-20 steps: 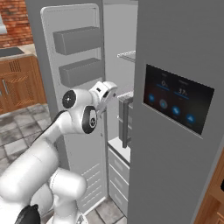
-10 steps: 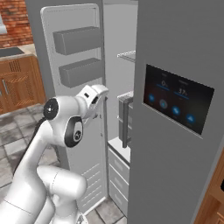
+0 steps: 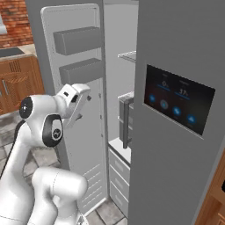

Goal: The ice cube tray has been filled with water. Take the tray and place it in the freezer to make ice. Close the freezer door after placing the tray.

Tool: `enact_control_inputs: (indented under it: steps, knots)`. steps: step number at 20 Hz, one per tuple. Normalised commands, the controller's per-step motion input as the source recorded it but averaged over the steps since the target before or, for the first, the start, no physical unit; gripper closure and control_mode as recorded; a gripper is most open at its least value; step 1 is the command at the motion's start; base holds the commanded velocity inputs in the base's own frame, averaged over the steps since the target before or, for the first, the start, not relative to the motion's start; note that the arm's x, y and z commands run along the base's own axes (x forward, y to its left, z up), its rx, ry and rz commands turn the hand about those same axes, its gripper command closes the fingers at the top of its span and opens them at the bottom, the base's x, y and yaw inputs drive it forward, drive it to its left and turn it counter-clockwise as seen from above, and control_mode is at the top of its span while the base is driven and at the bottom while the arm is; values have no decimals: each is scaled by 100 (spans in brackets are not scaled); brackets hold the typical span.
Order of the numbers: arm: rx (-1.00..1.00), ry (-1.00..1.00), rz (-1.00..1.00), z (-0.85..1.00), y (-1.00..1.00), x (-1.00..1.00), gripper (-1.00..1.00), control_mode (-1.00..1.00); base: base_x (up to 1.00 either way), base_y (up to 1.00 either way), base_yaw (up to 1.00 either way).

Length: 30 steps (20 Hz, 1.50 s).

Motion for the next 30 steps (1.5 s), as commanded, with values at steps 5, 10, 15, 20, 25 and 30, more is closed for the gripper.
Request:
enact_control_inputs:
  steps: [5,10,15,20,25,30]
  knots:
    - [-4,0,-6,0,58,-41,-100,-100,0,0,0]
    - [-3,0,-3,0,58,-28,-100,-100,0,0,0]
    - [-3,0,0,0,60,-11,-100,-100,0,0,0]
    - [-6,0,0,0,57,4,-100,-100,0,0,0]
    - [-8,0,0,0,54,16,-100,-100,0,0,0]
    - [-9,0,0,0,60,25,-100,-100,0,0,0]
